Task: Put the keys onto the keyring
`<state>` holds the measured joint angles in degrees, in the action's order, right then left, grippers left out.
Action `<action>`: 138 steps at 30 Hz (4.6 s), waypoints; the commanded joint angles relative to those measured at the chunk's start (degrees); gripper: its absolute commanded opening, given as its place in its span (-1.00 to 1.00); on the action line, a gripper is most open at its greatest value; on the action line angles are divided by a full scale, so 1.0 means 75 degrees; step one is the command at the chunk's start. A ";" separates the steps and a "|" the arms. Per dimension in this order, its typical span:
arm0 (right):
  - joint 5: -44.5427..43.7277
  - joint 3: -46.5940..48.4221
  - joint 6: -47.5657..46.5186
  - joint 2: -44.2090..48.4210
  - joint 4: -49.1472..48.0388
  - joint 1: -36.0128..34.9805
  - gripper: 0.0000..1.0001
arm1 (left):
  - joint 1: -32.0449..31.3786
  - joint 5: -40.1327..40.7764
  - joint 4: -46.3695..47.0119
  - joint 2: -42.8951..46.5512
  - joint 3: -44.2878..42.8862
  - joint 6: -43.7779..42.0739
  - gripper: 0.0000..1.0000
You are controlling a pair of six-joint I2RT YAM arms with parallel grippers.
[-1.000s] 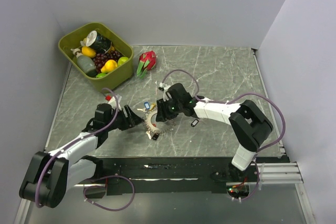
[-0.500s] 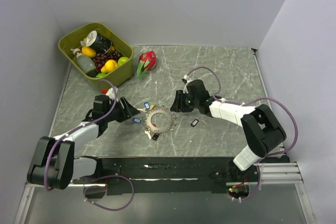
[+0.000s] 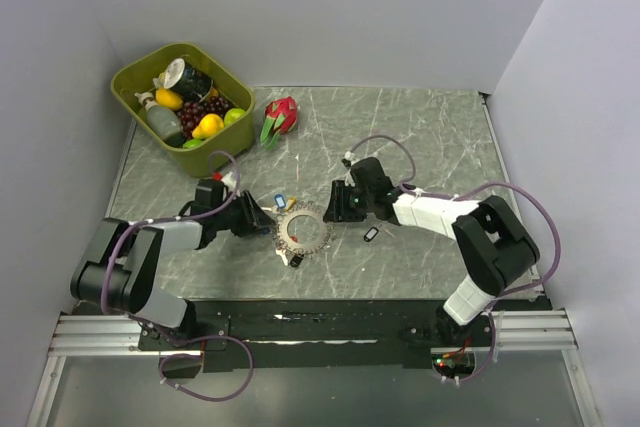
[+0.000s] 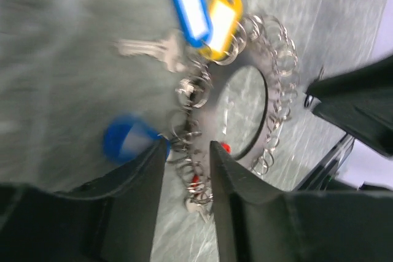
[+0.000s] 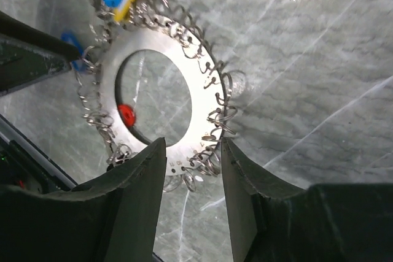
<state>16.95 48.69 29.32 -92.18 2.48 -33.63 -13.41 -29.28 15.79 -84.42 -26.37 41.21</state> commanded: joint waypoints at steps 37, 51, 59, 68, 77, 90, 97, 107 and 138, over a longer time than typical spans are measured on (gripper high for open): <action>-0.1802 0.1723 0.0321 -0.0096 0.1953 -0.1352 -0.06 | -0.2373 0.3400 -0.2446 0.1449 -0.0784 0.0096 0.51; -0.2178 0.1372 0.0942 -0.0494 0.1626 -0.1423 -0.23 | -0.1927 0.2568 -0.1391 0.0335 -0.1042 -0.0022 0.48; -0.2237 0.1500 0.1024 -0.0775 0.1544 -0.1376 -0.23 | -0.1927 0.2345 -0.1250 0.0182 -0.0996 -0.0069 0.42; -0.2494 0.1735 0.0930 -0.0986 0.1650 -0.1364 -0.25 | -0.1927 0.2275 -0.1203 0.0124 -0.0961 -0.0104 0.42; -0.2564 0.1689 0.1047 -0.0917 0.1708 -0.1376 -0.32 | -0.1927 0.2193 -0.1156 0.0100 -0.0937 -0.0139 0.43; -0.2682 0.1395 0.0813 -0.0060 0.1533 -0.1504 -0.31 | -0.1927 0.2216 -0.1133 0.0112 -0.0914 -0.0186 0.43; -0.2471 0.1512 0.0954 -0.0541 0.1427 -0.1575 -0.33 | -0.1927 0.2216 -0.1145 0.0135 -0.0902 -0.0221 0.43; -0.2459 0.1676 0.0989 -0.0845 0.1415 -0.1575 -0.40 | -0.1927 0.2263 -0.1192 0.0229 -0.0796 -0.0303 0.43; -0.2682 0.1407 0.0930 -0.0506 0.1427 -0.1587 -0.39 | -0.1927 0.2310 -0.1191 0.0147 -0.0843 -0.0374 0.43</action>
<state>-1.96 59.77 36.16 -97.95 14.09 -45.12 -27.92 -12.21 6.61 -83.11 -33.04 39.64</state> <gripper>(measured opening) 0.302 0.714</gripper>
